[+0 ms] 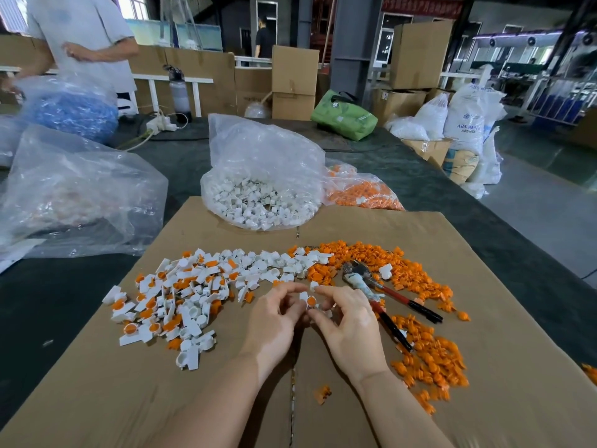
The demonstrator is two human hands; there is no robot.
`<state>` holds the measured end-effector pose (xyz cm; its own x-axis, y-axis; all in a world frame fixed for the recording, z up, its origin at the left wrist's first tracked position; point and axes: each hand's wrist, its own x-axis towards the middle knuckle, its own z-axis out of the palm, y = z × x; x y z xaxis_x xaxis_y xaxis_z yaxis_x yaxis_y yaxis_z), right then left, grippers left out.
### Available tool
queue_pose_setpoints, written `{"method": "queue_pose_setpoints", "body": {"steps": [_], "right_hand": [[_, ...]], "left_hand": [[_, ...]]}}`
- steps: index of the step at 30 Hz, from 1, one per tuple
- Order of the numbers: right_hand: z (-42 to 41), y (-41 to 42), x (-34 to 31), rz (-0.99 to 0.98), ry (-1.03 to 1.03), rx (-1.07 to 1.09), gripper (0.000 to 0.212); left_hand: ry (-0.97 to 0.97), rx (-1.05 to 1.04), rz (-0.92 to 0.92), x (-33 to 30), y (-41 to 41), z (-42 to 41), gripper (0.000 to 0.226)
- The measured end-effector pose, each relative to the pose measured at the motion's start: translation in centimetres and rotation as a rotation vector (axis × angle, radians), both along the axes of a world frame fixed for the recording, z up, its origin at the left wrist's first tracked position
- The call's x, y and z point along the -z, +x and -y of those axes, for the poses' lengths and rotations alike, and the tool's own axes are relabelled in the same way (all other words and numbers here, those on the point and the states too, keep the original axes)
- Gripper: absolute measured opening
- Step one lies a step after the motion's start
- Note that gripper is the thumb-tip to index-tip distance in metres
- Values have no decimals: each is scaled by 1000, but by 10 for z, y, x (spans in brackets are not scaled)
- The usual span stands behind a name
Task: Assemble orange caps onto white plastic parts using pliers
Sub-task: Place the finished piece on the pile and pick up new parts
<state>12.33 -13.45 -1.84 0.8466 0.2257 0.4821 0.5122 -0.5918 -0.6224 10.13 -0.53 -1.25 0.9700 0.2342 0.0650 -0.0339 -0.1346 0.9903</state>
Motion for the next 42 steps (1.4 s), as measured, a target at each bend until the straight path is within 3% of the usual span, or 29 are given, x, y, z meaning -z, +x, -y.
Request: {"method": "queue_pose_setpoints", "body": {"steps": [34, 39, 42], "right_hand": [[1, 0, -1, 19, -10, -35, 26], [16, 4, -8, 160, -136, 212, 33], [31, 12, -18, -92, -414, 477, 51]], "left_hand": [[134, -27, -17, 1, 4, 0, 13], [36, -29, -26, 1, 5, 0, 13], [20, -41, -44, 1, 8, 0, 15]]}}
